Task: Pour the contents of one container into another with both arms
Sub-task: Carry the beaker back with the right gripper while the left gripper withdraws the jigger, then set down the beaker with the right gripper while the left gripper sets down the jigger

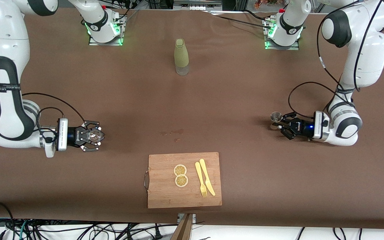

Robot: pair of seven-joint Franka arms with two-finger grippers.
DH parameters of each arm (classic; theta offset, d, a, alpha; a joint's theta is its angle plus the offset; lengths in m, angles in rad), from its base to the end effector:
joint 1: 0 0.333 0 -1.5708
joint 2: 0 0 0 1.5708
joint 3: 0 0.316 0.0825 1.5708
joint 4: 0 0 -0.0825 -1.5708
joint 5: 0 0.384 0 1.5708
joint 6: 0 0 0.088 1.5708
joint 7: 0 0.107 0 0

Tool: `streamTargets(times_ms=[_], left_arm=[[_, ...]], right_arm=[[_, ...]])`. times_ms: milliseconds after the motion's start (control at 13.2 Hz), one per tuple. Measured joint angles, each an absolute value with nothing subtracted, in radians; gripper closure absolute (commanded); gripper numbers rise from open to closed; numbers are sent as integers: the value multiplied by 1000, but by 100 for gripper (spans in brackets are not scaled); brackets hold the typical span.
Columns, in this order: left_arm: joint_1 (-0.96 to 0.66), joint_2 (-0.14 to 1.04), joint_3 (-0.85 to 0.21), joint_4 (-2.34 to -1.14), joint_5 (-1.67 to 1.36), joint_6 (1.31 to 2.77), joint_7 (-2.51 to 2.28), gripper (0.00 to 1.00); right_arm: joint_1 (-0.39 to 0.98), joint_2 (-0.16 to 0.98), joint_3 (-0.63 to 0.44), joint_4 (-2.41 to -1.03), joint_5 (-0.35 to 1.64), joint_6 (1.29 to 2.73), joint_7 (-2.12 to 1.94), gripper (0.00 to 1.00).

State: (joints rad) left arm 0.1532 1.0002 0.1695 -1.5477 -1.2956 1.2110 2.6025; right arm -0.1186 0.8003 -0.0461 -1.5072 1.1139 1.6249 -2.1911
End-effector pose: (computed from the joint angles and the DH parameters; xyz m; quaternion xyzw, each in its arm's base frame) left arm 0.5956 0.0532 0.0934 0.4545 -0.5336 0.4538 0.5503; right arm 0.6688 -0.0134 0.1981 -0.6001 -0.5796 -0.3279 0.4431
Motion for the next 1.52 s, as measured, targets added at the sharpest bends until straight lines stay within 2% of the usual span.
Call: streamTargets(times_ms=[303,682,834,986,1061,1516], left_arm=[[179,1005,206,-1554,-1268,1200,2668,100],[190,1032,220,-1559,-1256,1200,2705,100],[198,1039,221,-1559,-1253,1200,2709,100],[203,1044,228,-1559,-1244,1200,2711,100],[205,1044,231,-1559,-1239,1200,2713,100],[206,1058,241,-1559,-1238,1201,2720,100]], right_arm=[[-214,887,-46,-1515,1115,1510,-2356,99],[-294,1012,-44,-1519,1115,1496,-2484,98],[-304,1036,-44,-1519,1115,1491,-2513,95],[-310,1044,-43,-1519,1117,1487,-2524,68],[-312,1045,-43,-1519,1117,1485,-2524,1],[-326,1054,-44,-1519,1117,1483,-2524,0]])
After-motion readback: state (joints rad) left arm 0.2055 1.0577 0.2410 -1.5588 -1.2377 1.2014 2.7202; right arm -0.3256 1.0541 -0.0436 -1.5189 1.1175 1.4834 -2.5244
